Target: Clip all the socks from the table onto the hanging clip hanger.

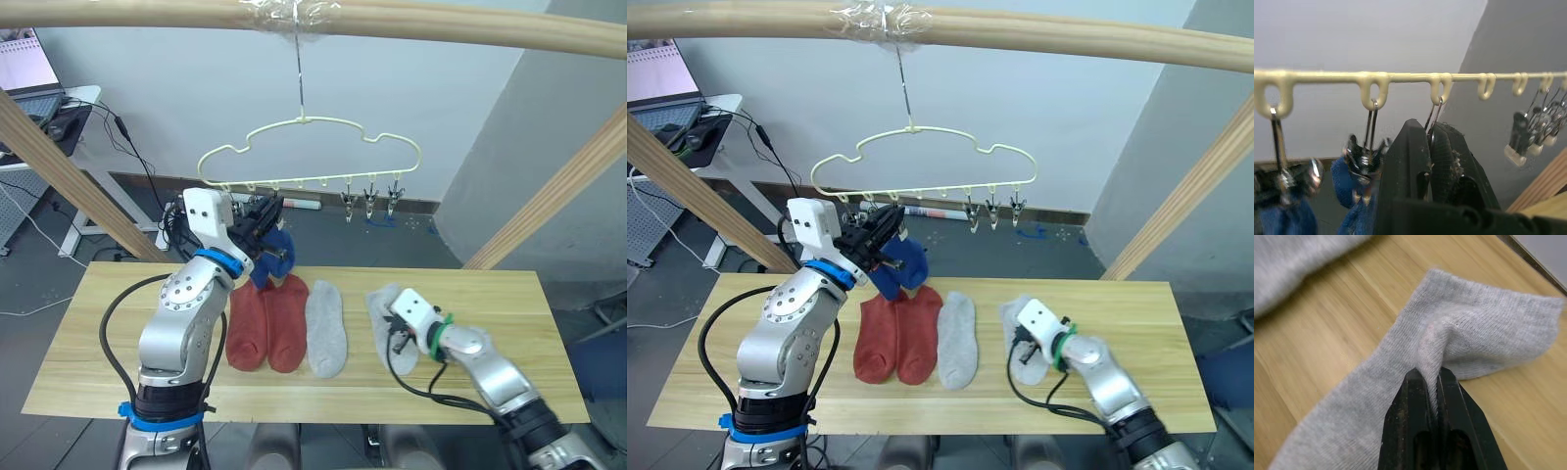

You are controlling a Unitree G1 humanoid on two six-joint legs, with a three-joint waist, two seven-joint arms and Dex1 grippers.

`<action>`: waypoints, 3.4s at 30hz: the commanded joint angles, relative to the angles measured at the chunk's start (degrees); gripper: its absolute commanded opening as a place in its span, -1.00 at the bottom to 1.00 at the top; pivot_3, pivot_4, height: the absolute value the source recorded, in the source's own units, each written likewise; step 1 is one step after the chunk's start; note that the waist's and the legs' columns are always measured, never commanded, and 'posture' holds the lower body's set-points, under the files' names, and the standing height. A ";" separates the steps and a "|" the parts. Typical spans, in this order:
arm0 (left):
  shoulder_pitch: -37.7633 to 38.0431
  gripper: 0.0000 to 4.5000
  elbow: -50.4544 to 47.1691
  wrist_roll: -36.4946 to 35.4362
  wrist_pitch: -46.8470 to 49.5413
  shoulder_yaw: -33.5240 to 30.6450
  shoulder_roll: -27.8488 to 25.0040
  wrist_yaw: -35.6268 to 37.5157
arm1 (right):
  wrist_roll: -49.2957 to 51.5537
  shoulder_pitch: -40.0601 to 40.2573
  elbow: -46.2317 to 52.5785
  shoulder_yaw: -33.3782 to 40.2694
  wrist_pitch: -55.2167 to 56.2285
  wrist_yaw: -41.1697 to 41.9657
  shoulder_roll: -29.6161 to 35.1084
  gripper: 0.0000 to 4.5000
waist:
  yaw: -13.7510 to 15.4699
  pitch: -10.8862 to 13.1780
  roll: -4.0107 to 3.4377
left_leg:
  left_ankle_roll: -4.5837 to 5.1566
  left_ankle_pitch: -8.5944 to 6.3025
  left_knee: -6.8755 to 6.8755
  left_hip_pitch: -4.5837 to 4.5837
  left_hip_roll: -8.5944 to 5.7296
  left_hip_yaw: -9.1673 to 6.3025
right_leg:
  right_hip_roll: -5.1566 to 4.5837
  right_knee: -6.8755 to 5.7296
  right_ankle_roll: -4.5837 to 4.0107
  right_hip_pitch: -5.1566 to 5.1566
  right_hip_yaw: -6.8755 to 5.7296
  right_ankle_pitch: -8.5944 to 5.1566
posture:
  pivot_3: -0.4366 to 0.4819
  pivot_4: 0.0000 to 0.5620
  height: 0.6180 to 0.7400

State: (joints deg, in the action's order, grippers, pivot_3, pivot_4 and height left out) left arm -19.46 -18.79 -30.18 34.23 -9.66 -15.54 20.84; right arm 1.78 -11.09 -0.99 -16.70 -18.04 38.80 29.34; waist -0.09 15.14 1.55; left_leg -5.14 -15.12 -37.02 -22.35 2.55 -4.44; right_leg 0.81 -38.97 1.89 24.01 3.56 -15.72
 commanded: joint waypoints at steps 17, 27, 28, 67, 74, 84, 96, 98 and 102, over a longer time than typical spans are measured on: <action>-7.23 -0.98 9.14 -58.25 29.85 -16.34 -7.39 -15.81 | 15.05 -13.94 17.96 -5.42 -9.70 11.48 -10.14 -0.99 | 0.12 0.01 0.02 | -0.20 0.11 -0.01 -0.14 0.02 -0.19 | -0.07 0.00 -0.30 0.08 -0.22 0.18 | 0.20 -0.13 1.00; -3.83 -0.98 6.65 -58.81 27.53 -13.04 -9.60 -15.62 | 16.56 -15.47 19.61 -4.17 -11.74 11.24 -10.06 -0.99 | 0.56 0.01 0.02 | -0.36 0.20 0.00 -0.18 0.02 -0.22 | -0.09 0.00 -0.31 0.11 -0.27 0.18 | 0.20 -0.14 1.00; -3.78 -0.98 6.59 -58.78 27.27 -12.77 -9.78 -15.47 | 16.69 -15.52 19.84 -4.05 -11.93 11.24 -9.96 -0.99 | 0.56 0.01 0.02 | -0.36 0.20 0.00 -0.18 0.02 -0.22 | -0.09 0.00 -0.31 0.11 -0.27 0.18 | 0.20 -0.14 1.00; -0.87 -0.98 4.78 -54.93 22.42 -7.80 -13.14 -11.66 | 21.07 -17.53 27.03 -1.50 -18.34 11.09 -7.24 -0.99 | 0.49 0.02 0.01 | -0.15 0.08 0.02 -0.19 0.02 -0.21 | -0.08 0.02 -0.31 0.12 -0.26 0.18 | 0.18 -0.08 1.00; -0.84 -0.98 4.86 -54.44 22.25 -7.63 -12.93 -11.62 | 21.69 -17.71 28.23 -2.17 -19.73 10.42 -7.69 -0.99 | 0.46 0.02 0.01 | -0.14 0.08 0.03 -0.19 0.01 -0.20 | -0.08 0.02 -0.30 0.12 -0.25 0.17 | 0.18 -0.08 1.00; -0.50 -0.98 4.48 -54.03 22.12 -7.58 -12.74 -11.70 | 22.89 -18.97 28.22 -1.49 -20.88 10.37 -7.70 -0.99 | 0.32 0.02 0.01 | -0.14 0.08 0.04 -0.19 0.02 -0.20 | -0.07 0.03 -0.30 0.13 -0.25 0.17 | 0.16 -0.07 1.00; -1.74 -0.98 5.26 -56.47 21.67 -7.80 -12.43 -12.89 | 16.51 -18.43 23.39 -6.08 -13.41 7.89 -9.86 -0.99 | 0.15 0.02 0.01 | -0.14 0.08 0.06 -0.21 0.02 -0.20 | -0.07 0.05 -0.29 0.14 -0.26 0.17 | 0.18 -0.09 1.00; -1.74 -0.98 5.29 -56.99 21.75 -7.98 -12.77 -13.09 | 14.86 -17.71 22.58 -6.99 -11.47 7.90 -9.61 -0.99 | 0.15 0.02 0.01 | -0.15 0.08 0.05 -0.23 0.02 -0.20 | -0.08 0.06 -0.29 0.15 -0.25 0.17 | 0.18 -0.09 1.00; -1.45 -0.98 4.85 -57.80 21.43 -8.28 -12.82 -13.63 | 12.95 -16.95 20.51 -7.43 -9.00 7.52 -9.91 -0.99 | 0.18 0.02 0.01 | -0.16 0.08 0.05 -0.23 0.02 -0.21 | -0.08 0.07 -0.29 0.16 -0.26 0.17 | 0.19 -0.09 1.00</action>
State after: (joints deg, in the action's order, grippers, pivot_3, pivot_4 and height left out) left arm -20.93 -12.83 -86.42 55.77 -17.26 -27.93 7.46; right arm 15.33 -27.99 19.03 -24.06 -29.16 46.49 19.87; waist 0.09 15.16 1.55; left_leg -5.30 -15.04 -36.97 -22.58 2.57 -4.65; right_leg 0.73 -38.91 1.60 24.17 3.30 -15.55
